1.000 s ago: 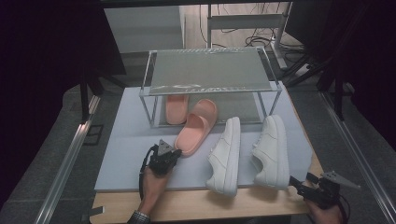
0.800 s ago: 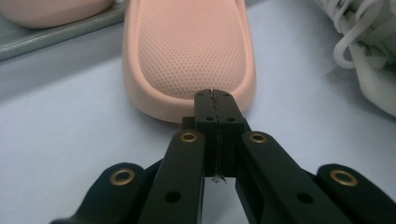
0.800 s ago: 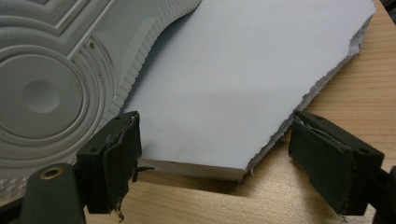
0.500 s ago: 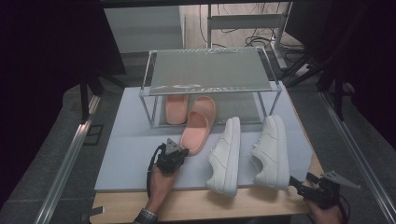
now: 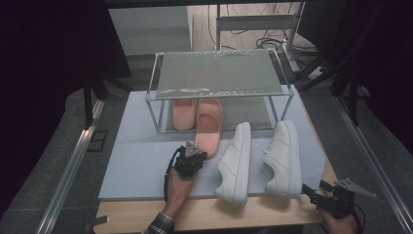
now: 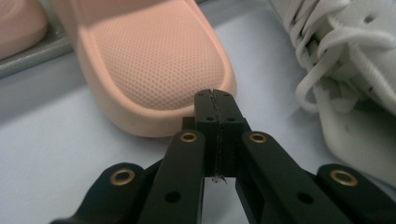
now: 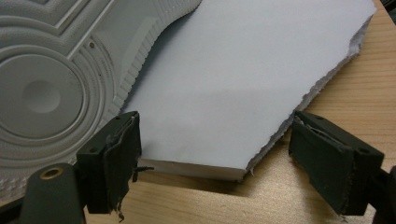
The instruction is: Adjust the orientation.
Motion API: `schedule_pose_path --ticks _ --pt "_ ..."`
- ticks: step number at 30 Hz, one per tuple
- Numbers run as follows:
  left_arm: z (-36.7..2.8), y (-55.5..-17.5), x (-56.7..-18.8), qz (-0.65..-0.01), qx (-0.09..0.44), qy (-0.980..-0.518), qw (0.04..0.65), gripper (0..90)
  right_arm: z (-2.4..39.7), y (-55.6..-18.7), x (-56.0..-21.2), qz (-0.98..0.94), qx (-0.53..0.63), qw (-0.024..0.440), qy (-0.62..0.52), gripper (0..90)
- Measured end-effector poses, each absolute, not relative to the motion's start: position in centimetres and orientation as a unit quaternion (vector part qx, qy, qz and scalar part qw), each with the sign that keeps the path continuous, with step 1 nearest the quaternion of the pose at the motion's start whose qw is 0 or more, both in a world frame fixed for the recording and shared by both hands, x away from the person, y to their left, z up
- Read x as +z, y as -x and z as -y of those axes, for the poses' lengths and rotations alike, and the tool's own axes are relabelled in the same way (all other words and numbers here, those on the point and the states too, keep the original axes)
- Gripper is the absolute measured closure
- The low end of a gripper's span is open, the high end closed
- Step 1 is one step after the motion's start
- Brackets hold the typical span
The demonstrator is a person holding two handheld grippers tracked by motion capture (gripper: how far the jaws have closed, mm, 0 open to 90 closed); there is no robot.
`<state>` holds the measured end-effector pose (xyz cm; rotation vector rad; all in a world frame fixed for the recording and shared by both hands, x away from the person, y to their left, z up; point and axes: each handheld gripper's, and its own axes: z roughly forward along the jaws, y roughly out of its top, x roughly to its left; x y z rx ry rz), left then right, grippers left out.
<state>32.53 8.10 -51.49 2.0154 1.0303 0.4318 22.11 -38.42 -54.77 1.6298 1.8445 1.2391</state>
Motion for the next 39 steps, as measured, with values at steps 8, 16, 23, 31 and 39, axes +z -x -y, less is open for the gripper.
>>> schedule_pose_path --ticks 8,16,23,31,39 --pt "-7.5 -33.3 -50.9 -0.409 0.176 -0.792 0.417 89.7 38.4 -22.1 -54.8 -0.657 0.442 0.192 -0.580 17.2" --pt "-7.2 -33.3 -50.2 -0.406 0.175 -0.791 0.422 89.7 38.4 -22.1 -54.8 -0.657 0.442 0.191 -0.580 17.1" --pt "-6.9 -33.5 -50.2 -0.408 0.173 -0.793 0.418 89.7 38.4 -22.1 -54.8 -0.657 0.442 0.192 -0.580 17.2" --pt "-6.7 -34.8 -50.5 -0.419 0.172 -0.787 0.418 89.7 38.4 -22.1 -54.8 -0.657 0.442 0.192 -0.580 17.2" --pt "-6.6 -36.0 -50.7 -0.427 0.175 -0.783 0.417 89.7 38.4 -22.1 -54.8 -0.657 0.442 0.192 -0.580 17.2"
